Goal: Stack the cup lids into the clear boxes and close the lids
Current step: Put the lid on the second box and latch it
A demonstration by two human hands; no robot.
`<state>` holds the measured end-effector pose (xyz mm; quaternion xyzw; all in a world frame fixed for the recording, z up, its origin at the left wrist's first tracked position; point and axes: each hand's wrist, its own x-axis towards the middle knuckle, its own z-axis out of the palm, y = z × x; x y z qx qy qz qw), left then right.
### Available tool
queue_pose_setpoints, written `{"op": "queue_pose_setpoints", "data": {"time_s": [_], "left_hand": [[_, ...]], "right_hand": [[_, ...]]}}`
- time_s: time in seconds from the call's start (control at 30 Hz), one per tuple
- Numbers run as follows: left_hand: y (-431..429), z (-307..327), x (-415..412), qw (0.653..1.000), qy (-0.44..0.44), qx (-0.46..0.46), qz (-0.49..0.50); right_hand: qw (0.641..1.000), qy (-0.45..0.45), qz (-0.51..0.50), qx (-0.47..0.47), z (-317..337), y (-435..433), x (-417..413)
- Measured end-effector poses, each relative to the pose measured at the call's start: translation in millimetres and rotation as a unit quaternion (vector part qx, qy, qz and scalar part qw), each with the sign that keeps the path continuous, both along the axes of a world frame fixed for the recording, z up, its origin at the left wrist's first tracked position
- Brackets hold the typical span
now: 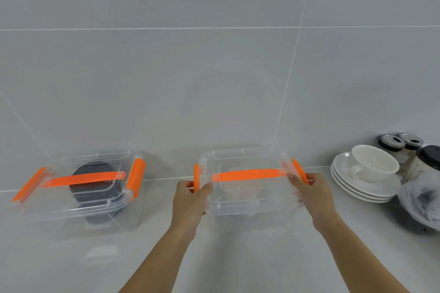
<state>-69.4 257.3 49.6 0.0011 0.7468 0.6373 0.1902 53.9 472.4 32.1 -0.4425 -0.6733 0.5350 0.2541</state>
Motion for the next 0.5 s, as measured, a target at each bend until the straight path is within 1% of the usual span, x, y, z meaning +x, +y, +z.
{"op": "queue_pose_setpoints", "data": {"time_s": [0.23,0.37,0.5], "left_hand": [[2.5,-2.5,1.9,0.999,0.027,-0.017,0.002],[4.8,-3.9,3.2,0.997,0.062,-0.036,0.011],[8.5,-3.3,2.4,0.995,0.083,-0.058,0.015]], "right_hand": [[1.0,-0.009,0.004,0.027,-0.5,0.3,-0.1],[0.995,-0.033,0.007,0.09,2.1,-1.8,-0.1],[0.991,-0.058,0.011,0.119,4.3,-2.0,-0.8]]}}
